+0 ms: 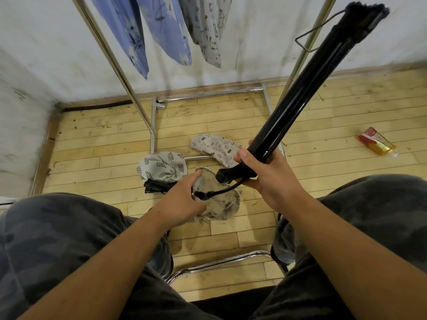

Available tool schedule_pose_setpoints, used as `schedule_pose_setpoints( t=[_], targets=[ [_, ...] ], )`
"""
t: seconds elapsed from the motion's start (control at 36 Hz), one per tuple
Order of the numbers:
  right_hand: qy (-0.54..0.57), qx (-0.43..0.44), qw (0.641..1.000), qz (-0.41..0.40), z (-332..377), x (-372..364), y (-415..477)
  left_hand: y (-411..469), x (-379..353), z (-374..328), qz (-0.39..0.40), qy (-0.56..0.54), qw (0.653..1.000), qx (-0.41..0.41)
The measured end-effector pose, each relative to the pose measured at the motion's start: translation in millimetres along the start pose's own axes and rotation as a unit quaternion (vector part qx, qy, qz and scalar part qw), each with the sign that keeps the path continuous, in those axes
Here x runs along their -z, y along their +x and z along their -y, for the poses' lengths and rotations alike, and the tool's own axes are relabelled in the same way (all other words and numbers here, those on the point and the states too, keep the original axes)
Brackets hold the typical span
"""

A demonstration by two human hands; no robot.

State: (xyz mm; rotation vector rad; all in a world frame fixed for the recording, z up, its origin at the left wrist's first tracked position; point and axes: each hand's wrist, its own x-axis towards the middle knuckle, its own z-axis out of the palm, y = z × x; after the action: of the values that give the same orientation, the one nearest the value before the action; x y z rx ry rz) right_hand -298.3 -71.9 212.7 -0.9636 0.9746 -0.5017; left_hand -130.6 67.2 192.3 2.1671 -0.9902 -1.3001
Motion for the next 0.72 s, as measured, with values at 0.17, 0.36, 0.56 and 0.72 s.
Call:
schedule_pose_setpoints(
  t=[0.17,0.36,0.56,0.72],
  targets=[
    [0.019,-0.014,0.999,0.039,-4.8,-1.0,0.4,5.7,-0.8,7.9,0.001,-0.047,0.999,-0.004],
    [-0.048,0.063,0.997,0.002,-13.0,-3.1,-2.1,-0.7,-1.4,-1.9,0.031,-0.033,0.999,-0.029],
    [-0.093,0.097,0.990,-0.032,-18.9,-1.5,-1.4,5.1,-3.2,-0.2,0.032,-0.051,0.998,-0.014],
    [-0.055,0.075,0.994,0.063,-17.9,-3.2,-5.3,8.0,-3.0,-1.9,0.029,-0.042,0.999,-0.011]
  ],
)
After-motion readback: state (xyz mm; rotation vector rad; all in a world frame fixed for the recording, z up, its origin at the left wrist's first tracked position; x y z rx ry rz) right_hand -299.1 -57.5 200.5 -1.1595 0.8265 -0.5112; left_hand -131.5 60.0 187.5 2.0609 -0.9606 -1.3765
